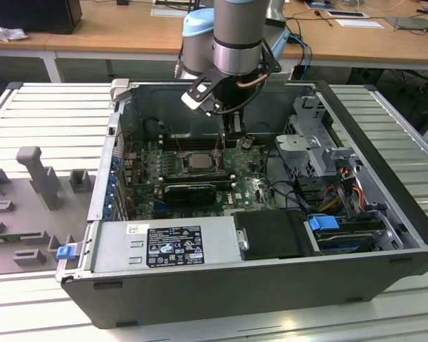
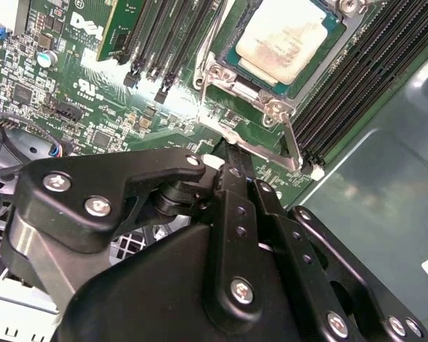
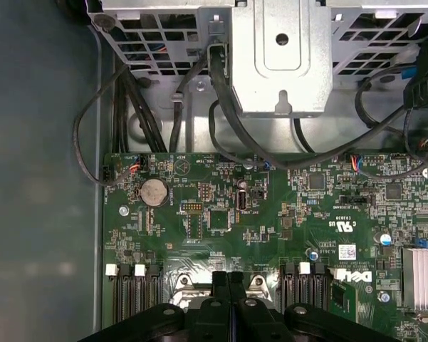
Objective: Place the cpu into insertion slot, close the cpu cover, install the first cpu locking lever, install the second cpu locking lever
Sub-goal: 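Close the cpu cover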
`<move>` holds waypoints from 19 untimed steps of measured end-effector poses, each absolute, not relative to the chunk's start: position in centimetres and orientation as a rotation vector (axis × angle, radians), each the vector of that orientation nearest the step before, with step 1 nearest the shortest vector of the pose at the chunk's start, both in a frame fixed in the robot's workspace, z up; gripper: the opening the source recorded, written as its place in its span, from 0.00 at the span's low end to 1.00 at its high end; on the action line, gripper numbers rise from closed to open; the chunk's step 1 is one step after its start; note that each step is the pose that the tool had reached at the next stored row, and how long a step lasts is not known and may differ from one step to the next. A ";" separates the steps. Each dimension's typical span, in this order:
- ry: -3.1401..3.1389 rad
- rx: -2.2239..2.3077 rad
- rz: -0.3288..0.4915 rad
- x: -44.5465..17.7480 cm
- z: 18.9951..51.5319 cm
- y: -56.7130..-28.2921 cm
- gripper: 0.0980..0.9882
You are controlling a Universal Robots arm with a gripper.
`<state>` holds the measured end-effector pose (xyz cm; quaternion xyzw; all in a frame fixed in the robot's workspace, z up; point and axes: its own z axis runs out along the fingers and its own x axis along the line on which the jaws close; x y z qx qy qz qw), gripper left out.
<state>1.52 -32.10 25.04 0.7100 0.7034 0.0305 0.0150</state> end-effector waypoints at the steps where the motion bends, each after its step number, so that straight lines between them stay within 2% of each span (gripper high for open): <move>1: 2.189 2.209 0.095 1.5 25.0 -32.1 0.01; 19: 2.189 2.209 0.095 0.4 25.0 -32.1 0.01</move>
